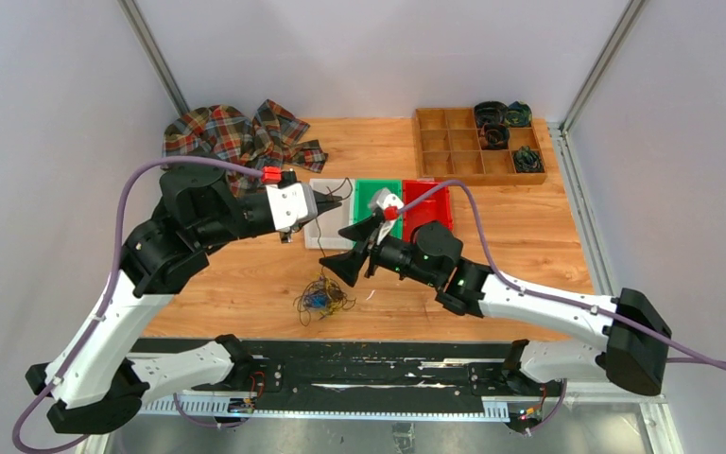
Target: Untangle the cables
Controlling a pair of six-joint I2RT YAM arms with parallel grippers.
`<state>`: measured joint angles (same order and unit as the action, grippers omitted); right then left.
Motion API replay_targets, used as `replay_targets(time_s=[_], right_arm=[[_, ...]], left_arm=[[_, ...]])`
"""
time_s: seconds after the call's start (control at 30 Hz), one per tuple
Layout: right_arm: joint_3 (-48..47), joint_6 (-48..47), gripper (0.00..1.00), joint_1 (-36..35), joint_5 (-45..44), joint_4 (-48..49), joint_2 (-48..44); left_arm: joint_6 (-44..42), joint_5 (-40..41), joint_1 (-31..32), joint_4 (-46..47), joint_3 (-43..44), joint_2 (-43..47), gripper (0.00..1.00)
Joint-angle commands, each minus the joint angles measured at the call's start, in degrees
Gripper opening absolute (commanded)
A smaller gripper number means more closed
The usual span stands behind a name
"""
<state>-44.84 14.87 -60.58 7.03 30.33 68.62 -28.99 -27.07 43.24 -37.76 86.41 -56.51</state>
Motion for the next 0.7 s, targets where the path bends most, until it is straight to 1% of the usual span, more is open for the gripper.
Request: replay_targets(time_s=[0.0, 0.1, 0.2, 0.33, 0.43, 0.53, 0.67], right_arm=[[-3.5, -2.7, 0.77, -2.3, 6.4, 6.5, 3.9], [-2.7, -0.9, 0.77, -2.4, 7.5, 8.2, 5.3], [-2.2, 0.7, 0.75, -2.4, 6.2, 9.2, 6.6], [-5.1, 1.1, 0.71, -2.4, 4.9, 9.7, 10.2], [-7.8, 1.3, 0.64, -2.4, 4.3, 9.5, 13.8], [-9.4, 2.2, 0.55, -2.4, 4.5, 9.8, 18.1], [-8.3, 3.9, 0.47, -2.4, 4.0, 10.5, 22.1]], left_arm=[[-2.2, 1.3, 0.3, -1.0, 3.9, 0.3, 0.01], [-2.8, 1.8, 0.3, -1.2, 5.2, 0.1, 0.00], [-2.8, 1.7, 0.3, -1.1, 6.4, -0.2, 0.01], [-1.7, 1.4, 0.3, -1.1, 9.0, -0.8, 0.01], [-1.4, 1.3, 0.3, -1.3, 11.1, -1.1, 0.00], [-1.2, 1.0, 0.3, -1.4, 13.8, -1.6, 0.00], [-1.4, 1.0, 0.3, -1.4, 17.5, -2.3, 0.00]])
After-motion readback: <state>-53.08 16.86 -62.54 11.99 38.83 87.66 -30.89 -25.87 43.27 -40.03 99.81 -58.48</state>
